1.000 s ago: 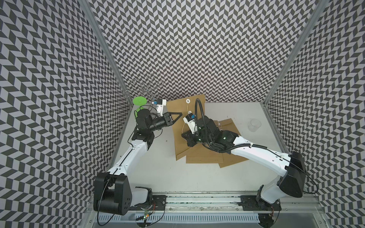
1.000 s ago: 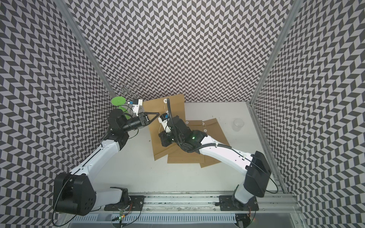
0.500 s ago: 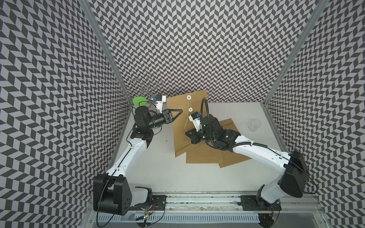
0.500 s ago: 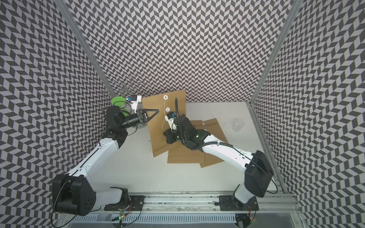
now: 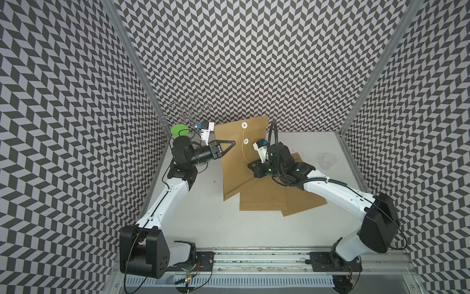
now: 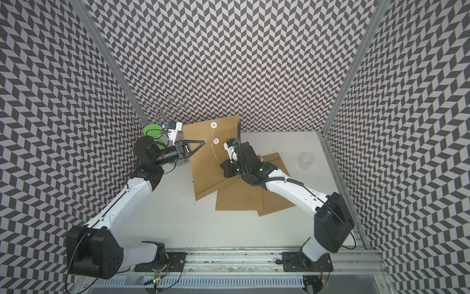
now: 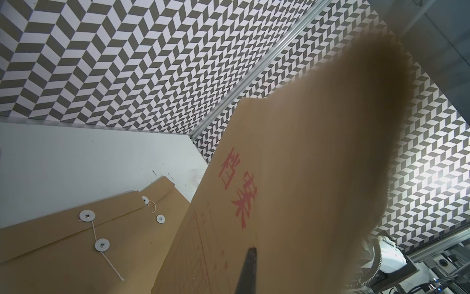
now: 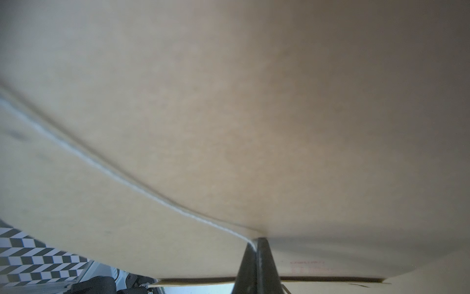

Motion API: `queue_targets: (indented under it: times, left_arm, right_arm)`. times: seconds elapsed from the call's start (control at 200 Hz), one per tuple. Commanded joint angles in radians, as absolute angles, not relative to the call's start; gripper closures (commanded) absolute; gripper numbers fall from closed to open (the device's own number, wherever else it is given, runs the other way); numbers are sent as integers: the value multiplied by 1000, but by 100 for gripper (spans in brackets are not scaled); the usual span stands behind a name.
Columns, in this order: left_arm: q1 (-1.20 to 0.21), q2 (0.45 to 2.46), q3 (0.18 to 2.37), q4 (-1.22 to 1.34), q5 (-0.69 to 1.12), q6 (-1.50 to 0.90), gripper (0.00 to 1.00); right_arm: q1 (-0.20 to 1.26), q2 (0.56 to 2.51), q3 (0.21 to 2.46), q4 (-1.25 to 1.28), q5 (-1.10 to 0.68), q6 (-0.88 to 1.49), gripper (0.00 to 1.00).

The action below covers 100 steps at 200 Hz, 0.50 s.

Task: Close the mouth of the file bag
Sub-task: Close the file bag.

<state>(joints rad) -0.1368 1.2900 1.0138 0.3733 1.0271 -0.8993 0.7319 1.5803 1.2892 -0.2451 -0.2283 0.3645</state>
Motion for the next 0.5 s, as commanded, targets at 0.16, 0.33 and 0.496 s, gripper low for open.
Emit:
queue_targets:
  times: [0.16, 0.33, 0.496]
  left_arm:
    - [-133, 1257, 1062, 390, 1070, -904, 100]
    - [-133, 1228, 1055, 370, 1081, -901, 100]
    - [-127, 1209, 1036, 328, 1072, -871, 100]
  right_arm:
    - [691, 1560, 1287, -233, -157, 326, 100]
    - [657, 1550, 1316, -266, -83, 296, 100]
    - [647, 1531, 1324, -253, -40, 281, 100]
